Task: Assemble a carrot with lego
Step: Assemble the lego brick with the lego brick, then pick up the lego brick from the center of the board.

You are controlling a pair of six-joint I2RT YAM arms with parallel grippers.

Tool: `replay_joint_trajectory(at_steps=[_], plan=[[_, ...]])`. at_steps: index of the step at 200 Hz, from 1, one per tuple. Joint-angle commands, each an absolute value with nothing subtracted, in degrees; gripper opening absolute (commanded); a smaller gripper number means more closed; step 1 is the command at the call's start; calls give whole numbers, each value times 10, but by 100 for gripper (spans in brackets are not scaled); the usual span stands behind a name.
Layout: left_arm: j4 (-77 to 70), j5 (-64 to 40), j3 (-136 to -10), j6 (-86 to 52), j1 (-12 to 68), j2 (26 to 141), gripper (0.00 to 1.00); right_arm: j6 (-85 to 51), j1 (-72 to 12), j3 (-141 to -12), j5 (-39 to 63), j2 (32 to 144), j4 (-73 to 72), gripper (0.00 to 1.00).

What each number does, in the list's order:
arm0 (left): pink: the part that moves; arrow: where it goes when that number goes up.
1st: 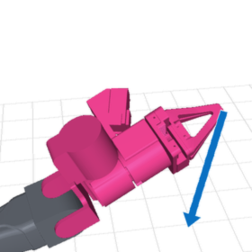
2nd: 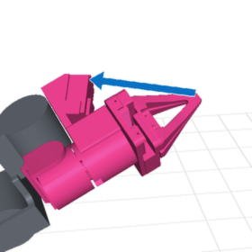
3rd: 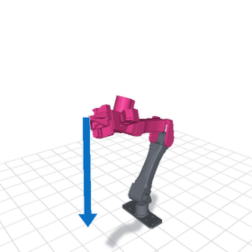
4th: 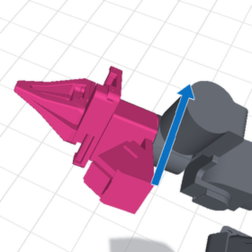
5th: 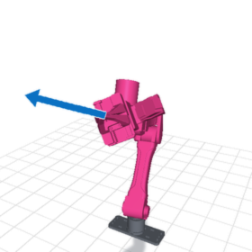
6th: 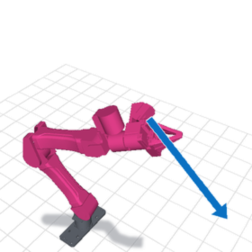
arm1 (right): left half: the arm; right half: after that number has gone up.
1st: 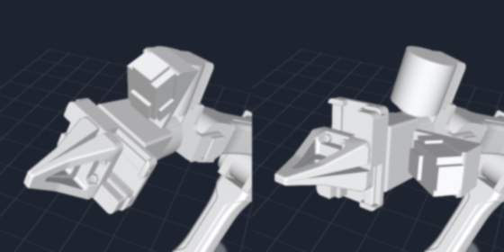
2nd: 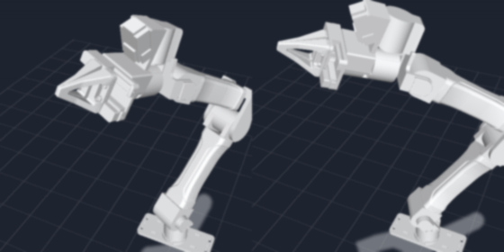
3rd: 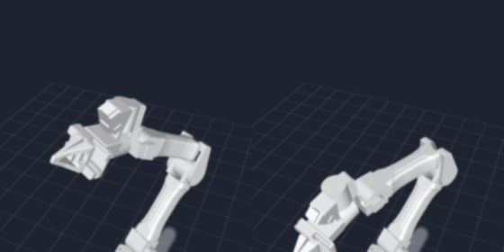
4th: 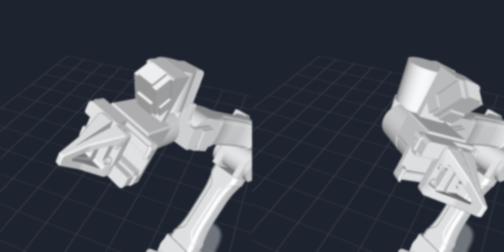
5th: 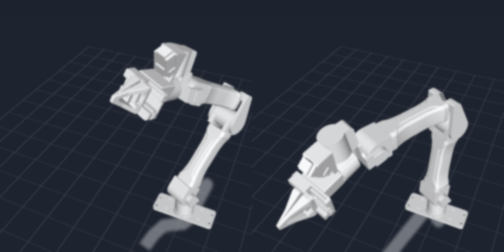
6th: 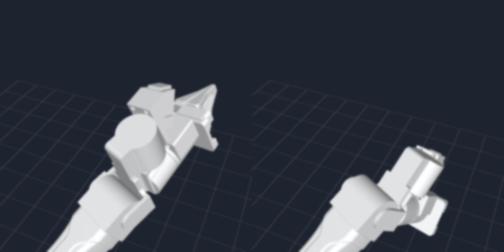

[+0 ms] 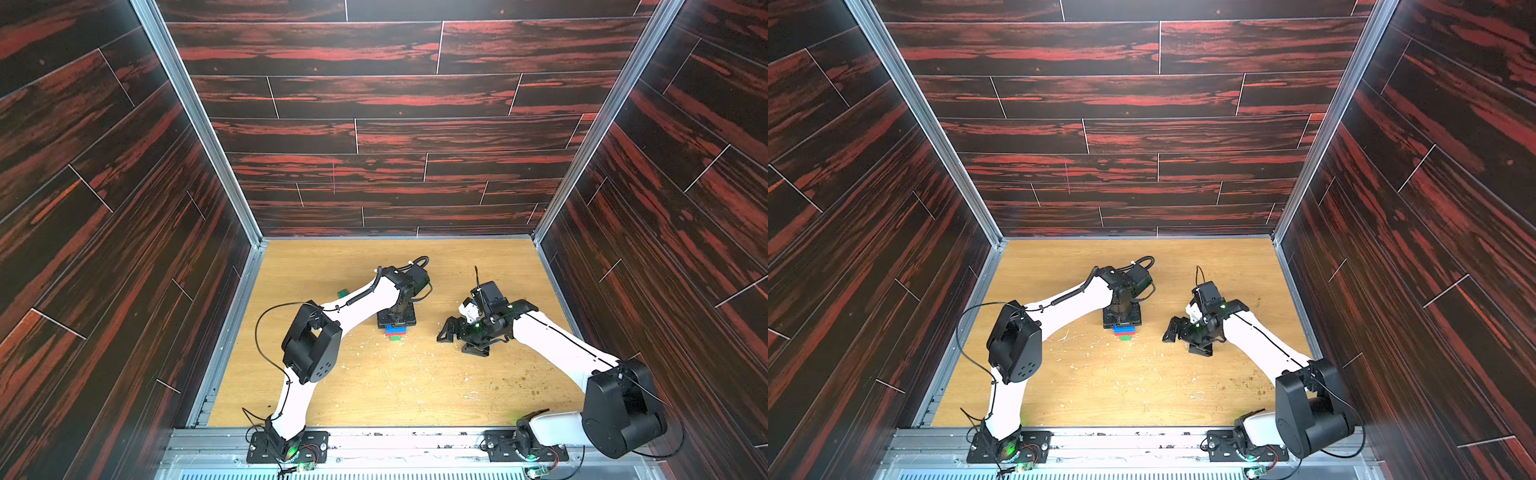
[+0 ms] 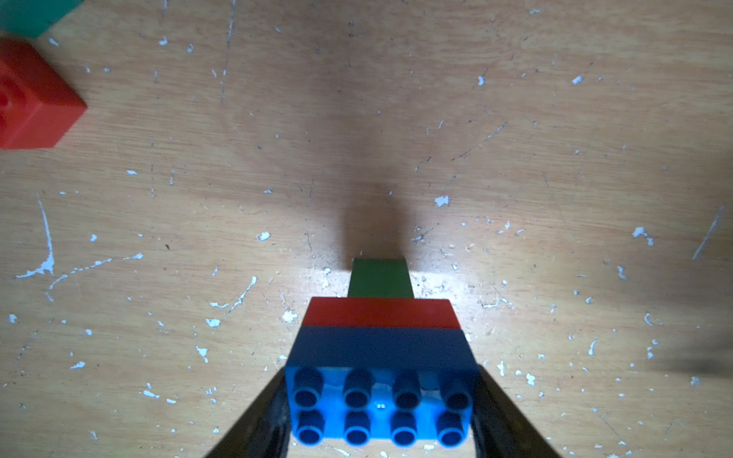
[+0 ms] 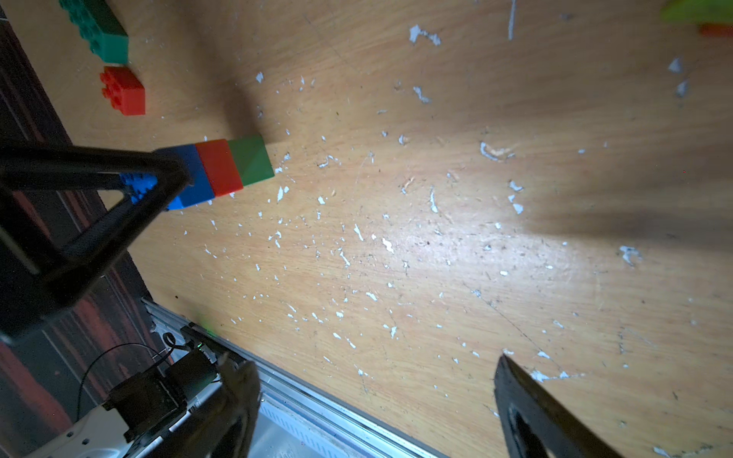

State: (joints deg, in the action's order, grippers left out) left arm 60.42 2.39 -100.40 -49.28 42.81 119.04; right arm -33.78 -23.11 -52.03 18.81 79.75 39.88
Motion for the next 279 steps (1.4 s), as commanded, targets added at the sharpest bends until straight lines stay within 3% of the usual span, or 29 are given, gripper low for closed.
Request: replay_joint_trajectory(at_steps=[1, 60, 200, 245, 279], plan=[[624, 24, -974, -487, 426, 1222, 50, -335, -228, -536, 183, 811, 412, 93], [636, 38, -1004, -487, 426, 1202, 70, -337, -228, -539, 178, 808, 416, 93], [640, 97, -1005, -469, 392, 1092, 100, -336, -228, -540, 176, 807, 418, 93], [650, 132, -991, -409, 316, 1080, 100, -341, -228, -544, 174, 809, 417, 93], [573, 111, -946, -372, 255, 1087, 100, -345, -228, -545, 169, 808, 418, 93]])
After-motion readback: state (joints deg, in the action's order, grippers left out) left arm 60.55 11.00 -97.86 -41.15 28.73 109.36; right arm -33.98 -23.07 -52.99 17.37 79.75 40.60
